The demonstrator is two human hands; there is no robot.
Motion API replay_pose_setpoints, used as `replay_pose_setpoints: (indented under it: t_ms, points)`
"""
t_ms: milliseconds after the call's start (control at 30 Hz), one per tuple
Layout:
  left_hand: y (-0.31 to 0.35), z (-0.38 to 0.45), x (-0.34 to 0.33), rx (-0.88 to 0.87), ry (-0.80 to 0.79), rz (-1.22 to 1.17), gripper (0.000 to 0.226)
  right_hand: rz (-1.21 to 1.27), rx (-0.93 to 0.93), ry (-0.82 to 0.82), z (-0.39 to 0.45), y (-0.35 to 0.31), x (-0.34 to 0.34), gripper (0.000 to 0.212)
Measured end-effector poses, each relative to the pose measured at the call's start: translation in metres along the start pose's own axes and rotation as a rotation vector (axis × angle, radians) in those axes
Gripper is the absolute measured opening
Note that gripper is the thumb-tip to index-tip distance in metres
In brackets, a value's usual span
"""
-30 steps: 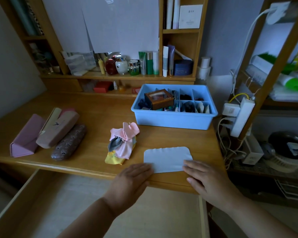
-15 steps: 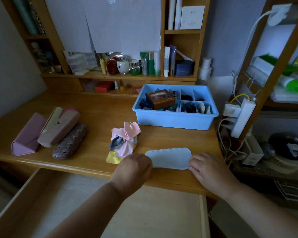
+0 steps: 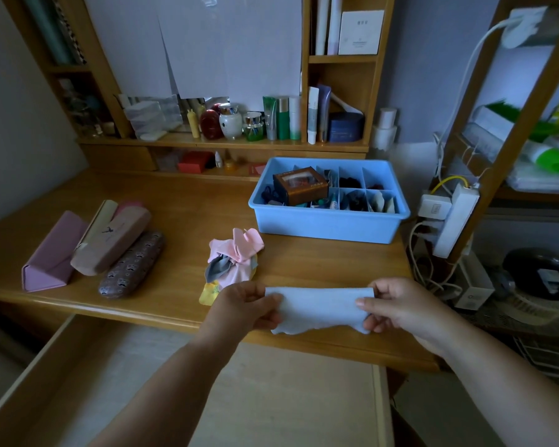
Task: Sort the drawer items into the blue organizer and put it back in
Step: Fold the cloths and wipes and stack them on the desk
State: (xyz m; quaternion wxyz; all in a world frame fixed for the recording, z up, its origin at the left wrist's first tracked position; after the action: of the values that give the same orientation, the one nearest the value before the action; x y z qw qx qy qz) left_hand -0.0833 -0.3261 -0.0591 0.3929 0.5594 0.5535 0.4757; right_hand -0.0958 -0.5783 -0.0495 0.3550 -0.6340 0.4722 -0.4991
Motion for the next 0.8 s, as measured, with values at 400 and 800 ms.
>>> replay_pose_setpoints:
  t_ms: [400,800]
  points:
    - [0.028,-0.035,-0.032,-0.612,0.483,0.41,0.018,0.084,0.324,0.461,-0.017,-0.023,-0.034,0.018]
    - [0.027,-0.06,-0.06,-0.662,0.456,0.14,0.01,0.039,0.45,0.467,-0.043,-0.042,-0.05,0.013]
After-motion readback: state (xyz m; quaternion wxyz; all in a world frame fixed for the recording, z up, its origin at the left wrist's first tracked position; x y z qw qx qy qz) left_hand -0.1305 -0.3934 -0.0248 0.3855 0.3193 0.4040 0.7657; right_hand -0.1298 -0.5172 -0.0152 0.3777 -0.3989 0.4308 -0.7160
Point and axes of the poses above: each hand's wrist, its own z-axis towards the middle knuckle, its own x-axis out of the back of the hand, y = z × x, the point moved 4 cm from there along z, towards the middle knuckle, and after that the axes turned 8 degrees about y, right-handed, at the moved point
